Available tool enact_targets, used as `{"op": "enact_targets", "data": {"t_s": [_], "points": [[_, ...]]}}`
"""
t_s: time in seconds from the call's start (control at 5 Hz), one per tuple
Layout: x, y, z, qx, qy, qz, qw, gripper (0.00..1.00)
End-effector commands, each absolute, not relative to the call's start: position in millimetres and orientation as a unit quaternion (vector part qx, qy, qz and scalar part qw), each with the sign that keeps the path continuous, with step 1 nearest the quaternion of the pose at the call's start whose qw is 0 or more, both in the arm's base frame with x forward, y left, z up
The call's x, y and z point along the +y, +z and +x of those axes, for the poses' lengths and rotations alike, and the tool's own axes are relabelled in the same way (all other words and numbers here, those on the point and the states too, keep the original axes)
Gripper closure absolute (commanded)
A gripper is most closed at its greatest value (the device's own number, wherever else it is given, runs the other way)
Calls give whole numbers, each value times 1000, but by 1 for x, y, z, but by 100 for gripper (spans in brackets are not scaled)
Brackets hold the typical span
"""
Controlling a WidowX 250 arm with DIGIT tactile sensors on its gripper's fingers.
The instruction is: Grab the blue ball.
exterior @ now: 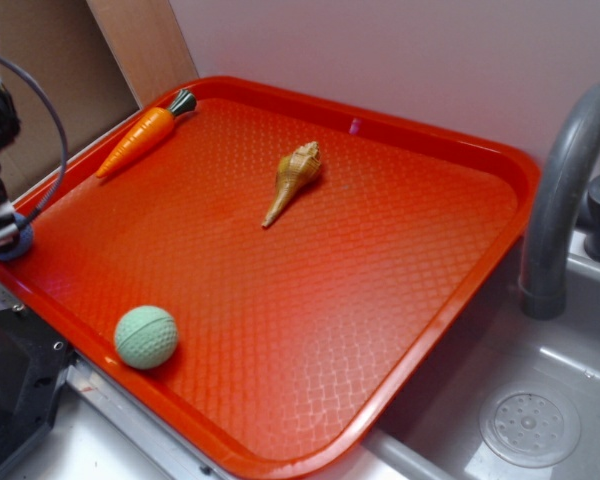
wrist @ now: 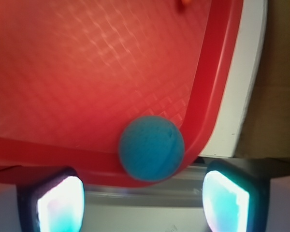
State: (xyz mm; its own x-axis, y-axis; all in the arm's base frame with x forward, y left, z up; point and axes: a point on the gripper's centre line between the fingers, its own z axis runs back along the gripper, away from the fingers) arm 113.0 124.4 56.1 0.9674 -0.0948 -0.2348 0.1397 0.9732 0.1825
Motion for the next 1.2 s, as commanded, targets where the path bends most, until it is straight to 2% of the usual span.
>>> {"op": "enact_targets", "data": {"t_s": [0.0,0.2,0.4,1.0], "points": [[122,42,109,79,-66,67,992,0],[120,40,108,79,-63,73,992,100],[120,35,106,84,-64,92,990,100],[118,36,105,68,-56,94,992,100]]}}
